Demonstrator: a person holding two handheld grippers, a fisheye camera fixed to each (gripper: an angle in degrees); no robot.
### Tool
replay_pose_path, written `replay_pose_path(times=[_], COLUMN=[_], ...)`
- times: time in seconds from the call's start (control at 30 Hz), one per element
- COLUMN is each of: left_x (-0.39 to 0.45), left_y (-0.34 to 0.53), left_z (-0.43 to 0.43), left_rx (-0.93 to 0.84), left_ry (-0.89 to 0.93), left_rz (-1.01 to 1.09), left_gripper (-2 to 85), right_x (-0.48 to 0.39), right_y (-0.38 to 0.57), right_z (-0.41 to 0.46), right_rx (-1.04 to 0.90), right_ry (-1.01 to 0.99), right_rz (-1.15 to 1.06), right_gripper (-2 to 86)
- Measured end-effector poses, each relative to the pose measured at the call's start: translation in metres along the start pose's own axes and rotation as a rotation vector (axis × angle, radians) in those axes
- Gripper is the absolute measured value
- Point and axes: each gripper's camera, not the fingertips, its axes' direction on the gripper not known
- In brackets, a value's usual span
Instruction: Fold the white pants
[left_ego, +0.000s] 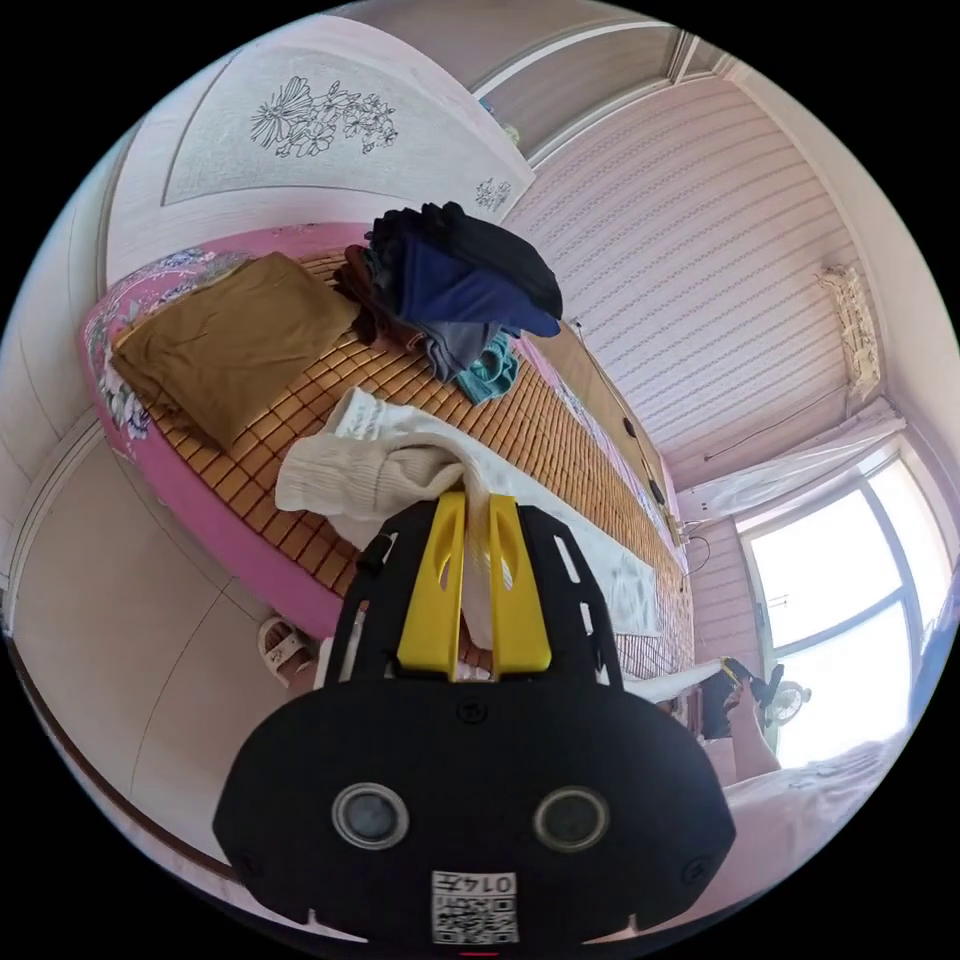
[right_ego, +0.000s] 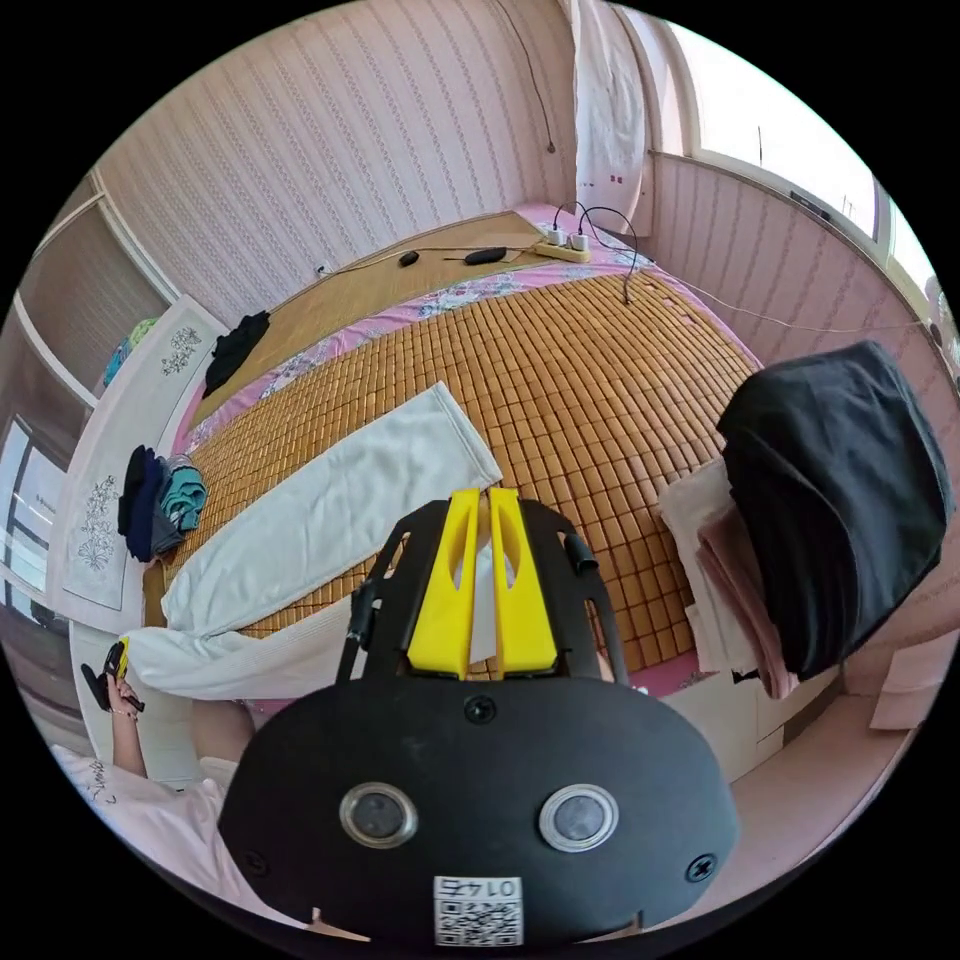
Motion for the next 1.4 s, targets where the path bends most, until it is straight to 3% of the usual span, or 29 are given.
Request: replay_pose_path(times=[0.07,0.17,0.27,0.33,0.4,0.53,0.63,0.77,0.83,0.93,1.03,1.13,1.27,1.4], left_x=[0.008,0.009,-0.007,-0.022,-0.025,-0.035,-0.060,-0.092,-0.111,-0.122,-0.117,-0.117,-0.114,-0.103], left_y=[-0.026,-0.064,-0.085,-0.088,-0.085,-0.054,-0.022,0.006,0.019,0.023,0.020,0.015,0.021,0.047], left_z=[0.025,0.070,0.114,0.133,0.140,0.152,0.162,0.177,0.199,0.238,0.269,0.300,0.315,0.313], left_rx=[0.006,0.047,0.071,0.071,0.046,-0.074,-0.113,-0.129,-0.138,-0.172,-0.142,-0.216,-0.227,-0.285], left_ry=[-0.016,-0.015,0.032,0.042,0.041,-0.162,-0.206,-0.268,-0.202,-0.092,0.000,-0.089,-0.053,-0.055], left_rz=[0.003,-0.163,-0.322,-0.366,-0.301,-0.138,-0.167,-0.315,-0.441,-0.516,-0.534,-0.489,-0.434,-0.285], left_gripper=[4.3,5.5,8.0,8.3,8.4,8.6,9.1,11.0,12.3,14.1,12.1,6.8,4.5,4.0], right_x=[-0.015,-0.016,-0.002,0.004,0.008,0.038,0.064,0.057,0.049,0.031,0.015,0.007,0.025,0.042], right_y=[-0.054,-0.112,-0.129,-0.125,-0.111,-0.057,-0.020,-0.014,-0.026,-0.041,-0.054,-0.068,-0.059,-0.018], right_z=[0.019,0.045,0.060,0.078,0.096,0.132,0.152,0.159,0.167,0.182,0.188,0.179,0.145,0.114], right_rx=[-0.009,-0.002,0.109,0.078,0.022,-0.063,-0.072,0.000,-0.024,-0.072,-0.159,-0.186,-0.157,-0.172], right_ry=[-0.038,-0.084,-0.147,-0.163,-0.118,0.029,-0.122,-0.214,-0.258,-0.141,0.012,-0.019,-0.120,-0.095], right_rz=[0.003,0.099,0.243,0.260,0.224,0.269,0.401,0.381,0.360,0.373,0.379,0.284,0.222,0.163], right_gripper=[1.0,1.0,3.0,7.0,8.1,14.9,22.0,17.6,15.7,16.6,10.1,4.4,2.6,2.1])
